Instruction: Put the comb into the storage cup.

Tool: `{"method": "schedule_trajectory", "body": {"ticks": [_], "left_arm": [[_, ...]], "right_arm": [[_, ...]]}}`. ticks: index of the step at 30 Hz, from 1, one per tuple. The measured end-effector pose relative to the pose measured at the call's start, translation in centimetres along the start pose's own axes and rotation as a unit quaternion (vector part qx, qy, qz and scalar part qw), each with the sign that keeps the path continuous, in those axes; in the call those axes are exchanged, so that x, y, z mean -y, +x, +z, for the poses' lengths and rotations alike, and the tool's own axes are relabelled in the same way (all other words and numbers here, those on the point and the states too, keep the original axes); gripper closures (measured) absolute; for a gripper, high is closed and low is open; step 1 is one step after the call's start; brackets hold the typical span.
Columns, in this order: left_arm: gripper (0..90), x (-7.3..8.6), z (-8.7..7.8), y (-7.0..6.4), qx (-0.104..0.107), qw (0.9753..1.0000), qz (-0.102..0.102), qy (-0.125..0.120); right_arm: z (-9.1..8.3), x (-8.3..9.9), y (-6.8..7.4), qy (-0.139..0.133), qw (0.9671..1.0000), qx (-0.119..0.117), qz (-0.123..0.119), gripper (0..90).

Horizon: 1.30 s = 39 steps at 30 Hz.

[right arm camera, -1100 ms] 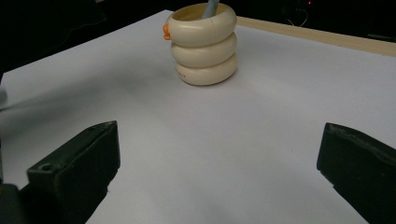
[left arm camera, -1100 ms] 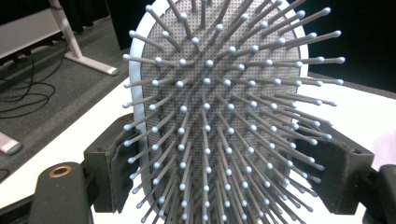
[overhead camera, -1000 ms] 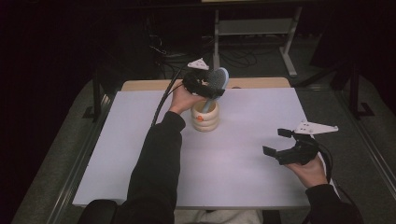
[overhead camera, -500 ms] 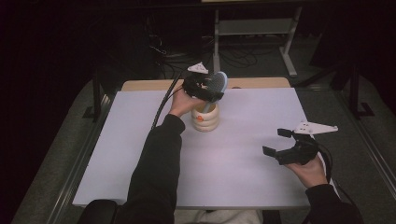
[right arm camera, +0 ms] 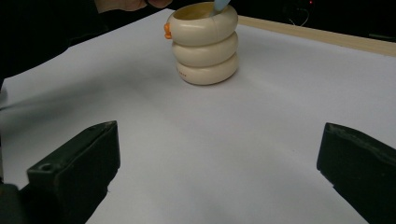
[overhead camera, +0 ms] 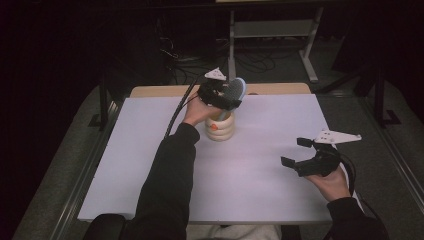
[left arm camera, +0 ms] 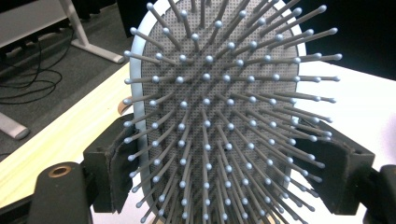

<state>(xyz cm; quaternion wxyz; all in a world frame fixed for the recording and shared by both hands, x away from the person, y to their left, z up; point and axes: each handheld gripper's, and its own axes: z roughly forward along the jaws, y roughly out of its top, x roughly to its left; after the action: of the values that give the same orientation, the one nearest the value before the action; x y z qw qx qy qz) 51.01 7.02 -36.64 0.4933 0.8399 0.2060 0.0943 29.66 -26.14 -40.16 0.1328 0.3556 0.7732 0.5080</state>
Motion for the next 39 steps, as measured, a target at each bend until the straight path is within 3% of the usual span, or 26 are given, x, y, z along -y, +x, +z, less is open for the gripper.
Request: {"method": "schedule_trajectory", "body": {"ticks": [17, 27, 31, 39], "left_arm": [[18.2, -0.2, -0.6, -0.2, 0.001, 1.0000, 0.002, 0.006], [17.1, -0.1, -2.2, -0.2, -0.004, 1.0000, 0.006, 0.000], [16.6, 0.3, -2.6, -0.3, 0.001, 1.0000, 0.006, 0.006], [13.4, 1.1, -4.3, -0.5, 0.007, 0.9999, 0.007, -0.006]], "right_arm": [[-0.1, -0.1, 0.1, -0.002, 1.0000, -0.003, 0.000, 0.0], [0.0, -0.1, 0.1, 0.000, 1.0000, -0.004, 0.000, 0.0], [0.0, -0.1, 0.1, 0.000, 1.0000, -0.003, -0.001, 0.0], [0.0, -0.1, 0.2, 0.001, 1.0000, 0.000, -0.003, 0.0]]}}
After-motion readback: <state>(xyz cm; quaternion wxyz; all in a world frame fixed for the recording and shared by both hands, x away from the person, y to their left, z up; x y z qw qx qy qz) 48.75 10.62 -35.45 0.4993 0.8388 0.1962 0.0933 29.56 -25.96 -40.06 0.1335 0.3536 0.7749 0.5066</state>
